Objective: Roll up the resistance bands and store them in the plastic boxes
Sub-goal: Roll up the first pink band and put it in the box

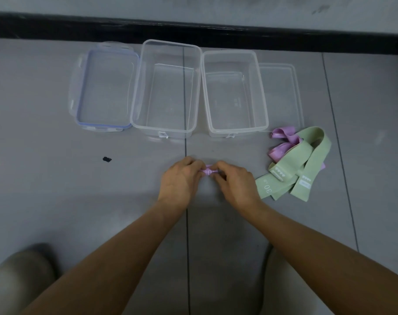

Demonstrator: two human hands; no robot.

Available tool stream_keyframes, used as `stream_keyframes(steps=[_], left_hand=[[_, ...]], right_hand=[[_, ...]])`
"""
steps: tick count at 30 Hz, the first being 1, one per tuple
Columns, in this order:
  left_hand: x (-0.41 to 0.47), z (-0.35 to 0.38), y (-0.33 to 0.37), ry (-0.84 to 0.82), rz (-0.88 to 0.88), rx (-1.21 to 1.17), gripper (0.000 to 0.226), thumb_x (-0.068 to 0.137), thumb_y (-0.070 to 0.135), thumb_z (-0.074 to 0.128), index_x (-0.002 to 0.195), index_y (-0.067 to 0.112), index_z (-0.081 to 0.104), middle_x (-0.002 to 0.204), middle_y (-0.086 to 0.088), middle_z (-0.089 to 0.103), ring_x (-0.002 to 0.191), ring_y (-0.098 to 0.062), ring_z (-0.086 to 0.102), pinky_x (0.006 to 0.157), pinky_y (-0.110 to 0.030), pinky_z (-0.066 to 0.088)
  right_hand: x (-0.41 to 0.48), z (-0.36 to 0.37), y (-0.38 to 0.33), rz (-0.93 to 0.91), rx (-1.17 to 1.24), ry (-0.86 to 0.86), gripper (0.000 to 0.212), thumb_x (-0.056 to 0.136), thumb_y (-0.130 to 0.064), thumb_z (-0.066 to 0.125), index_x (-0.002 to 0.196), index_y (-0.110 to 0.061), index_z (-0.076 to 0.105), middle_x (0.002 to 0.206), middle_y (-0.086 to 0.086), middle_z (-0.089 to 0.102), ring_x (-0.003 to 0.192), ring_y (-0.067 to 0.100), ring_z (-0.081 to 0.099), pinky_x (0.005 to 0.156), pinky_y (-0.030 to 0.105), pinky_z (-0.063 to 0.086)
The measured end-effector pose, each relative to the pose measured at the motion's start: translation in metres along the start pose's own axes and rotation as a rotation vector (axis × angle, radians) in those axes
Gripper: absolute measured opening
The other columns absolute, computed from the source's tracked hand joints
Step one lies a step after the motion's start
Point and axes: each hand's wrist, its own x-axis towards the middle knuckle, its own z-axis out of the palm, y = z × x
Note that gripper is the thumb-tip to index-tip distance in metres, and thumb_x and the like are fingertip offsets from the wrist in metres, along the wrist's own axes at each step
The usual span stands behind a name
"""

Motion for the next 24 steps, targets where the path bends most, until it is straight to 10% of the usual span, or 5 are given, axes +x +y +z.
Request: stream_keyframes(steps=[15,24], left_hand=[[0.004,0.005,-0.006,0.018,0.032,0.062,0.013,0.087,0.033,0.069,0.089,0.020,0.070,0.096,-0.001,0.060,0.076,-0.025,0.058,0.060,-0.035,0.052],[0.010,0.005,-0.007,0.047,0.043,0.056,0.046,0.092,0.051,0.039,0.089,0.020,0.073,0.087,-0.001,0.058,0.073,-0.025,0.057,0.059,-0.035,0.052]], right_hand=[[0.010,0.001,0.004,0.018,0.016,0.037,0.023,0.093,-0.045,0.058,0.112,-0.037,0.068,0.106,-0.014,0.071,0.098,0.013,0.065,0.082,0.034,0.052],[0.008,0.000,0.007,-0.029,0.001,0.028,0.036,0.090,-0.035,0.065,0.126,-0.036,0.063,0.118,-0.008,0.067,0.106,0.016,0.062,0.087,0.036,0.052]])
